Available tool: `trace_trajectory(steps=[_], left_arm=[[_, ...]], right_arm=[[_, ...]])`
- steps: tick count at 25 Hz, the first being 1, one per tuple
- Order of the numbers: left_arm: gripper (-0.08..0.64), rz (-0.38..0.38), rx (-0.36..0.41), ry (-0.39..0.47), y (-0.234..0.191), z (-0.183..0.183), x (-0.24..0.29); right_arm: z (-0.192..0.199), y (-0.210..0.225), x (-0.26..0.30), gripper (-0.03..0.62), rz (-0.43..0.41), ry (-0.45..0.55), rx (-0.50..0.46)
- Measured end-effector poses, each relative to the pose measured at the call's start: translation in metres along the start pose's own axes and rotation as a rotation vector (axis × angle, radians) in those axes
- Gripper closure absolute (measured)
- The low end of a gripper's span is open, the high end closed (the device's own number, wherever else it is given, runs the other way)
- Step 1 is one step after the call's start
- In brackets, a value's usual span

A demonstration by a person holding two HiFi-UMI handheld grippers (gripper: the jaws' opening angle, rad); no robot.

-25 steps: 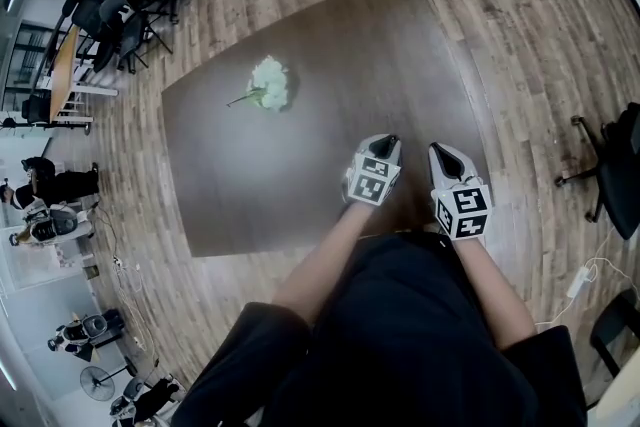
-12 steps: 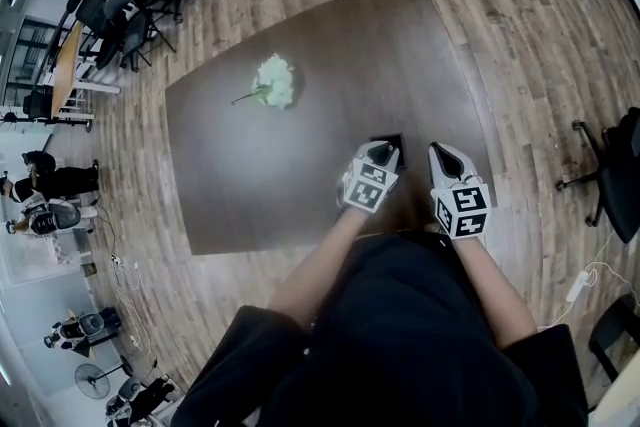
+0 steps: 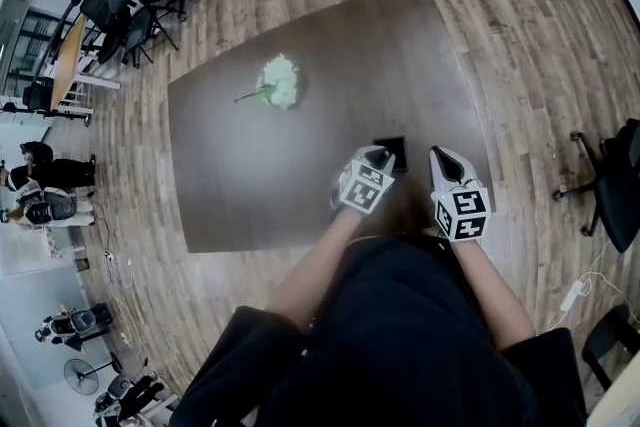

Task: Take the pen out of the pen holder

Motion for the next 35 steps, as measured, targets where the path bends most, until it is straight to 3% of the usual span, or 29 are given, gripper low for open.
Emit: trace_trajectory(steps=[8, 21, 29, 35], left_arm=[[0.495, 0.042, -0.015, -0.039, 0.002, 0.015, -0.004], [0.503, 0.003, -0.022, 0.006, -0.004, 0.011, -0.006], [0.505, -0.022, -0.047, 0.163, 0.004, 0.009, -0.056], [0.505, -0.053, -0.001, 0.341, 0.013, -0.006, -0.132]], right_arm=[[-0.002, -0.011, 0.0, 0.591, -0.018, 0.005, -0.013], [-0.001, -0.011, 0.0, 0.591, -0.008, 0.011, -0.024], [-0.021, -0.032, -0.012, 0.591, 0.005, 0.055, -0.045], [-0.054, -0.056, -0.029, 0.591, 0.015, 0.119, -0.008]])
Point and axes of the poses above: the fingertips, and each gripper's own axes: x forward along the fingers, y to its right, z out of its underside, the point moved 6 cm from there along -x, backward along the fingers, and after that the axes turned 11 degrees about z, right-handed, at the moved point
